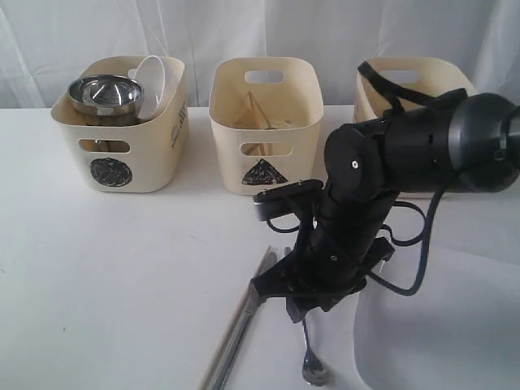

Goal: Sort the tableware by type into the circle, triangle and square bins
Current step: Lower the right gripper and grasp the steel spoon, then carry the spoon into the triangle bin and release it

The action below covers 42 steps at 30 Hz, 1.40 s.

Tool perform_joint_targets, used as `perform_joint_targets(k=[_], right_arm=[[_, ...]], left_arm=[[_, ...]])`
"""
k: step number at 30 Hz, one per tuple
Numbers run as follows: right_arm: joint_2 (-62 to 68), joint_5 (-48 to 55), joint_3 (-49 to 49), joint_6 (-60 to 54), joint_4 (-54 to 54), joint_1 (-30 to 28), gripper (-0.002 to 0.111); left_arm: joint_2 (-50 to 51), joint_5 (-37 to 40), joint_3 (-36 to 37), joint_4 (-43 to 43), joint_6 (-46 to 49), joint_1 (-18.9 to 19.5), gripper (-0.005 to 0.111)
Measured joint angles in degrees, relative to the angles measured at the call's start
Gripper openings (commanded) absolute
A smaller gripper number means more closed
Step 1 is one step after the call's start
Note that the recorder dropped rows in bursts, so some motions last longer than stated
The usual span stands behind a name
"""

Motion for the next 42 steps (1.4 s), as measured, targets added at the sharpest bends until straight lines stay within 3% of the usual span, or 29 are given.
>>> perform_joint_targets(k=[11, 17, 20, 24, 26, 36, 42], right_arm=[[5.4, -2.7, 0.0, -0.3, 0.1, 1.2, 0.041], [7.2, -3.1, -0.2, 4.1, -8.1, 4.8, 0.040], [7.7, -2.8, -0.4, 6.2, -10.4, 5.7, 0.031], [7.9, -3.9, -0.7, 6.7, -10.9, 5.7, 0.006], [7.9, -5.1, -0.7, 7.1, -11.1, 5.7, 0.000], [6.9, -5.3, -0.7, 7.2, -11.9, 5.7, 0.000], [-0.5, -3.7, -2.3, 7.2, -12.6, 5.7, 0.000]], left_arm=[[0.0, 0.0, 0.0, 0.0, 0.0, 0.0, 0.000], [0.0, 0.0, 0.0, 0.0, 0.0, 0.0, 0.000], [0.0, 0.0, 0.0, 0.0, 0.0, 0.0, 0.000], [0.0, 0.0, 0.0, 0.0, 0.0, 0.0, 0.000], [0.0, 0.0, 0.0, 0.0, 0.0, 0.0, 0.000], [0.0, 0.0, 0.0, 0.0, 0.0, 0.0, 0.000], [0.0, 0.0, 0.0, 0.0, 0.0, 0.0, 0.000]])
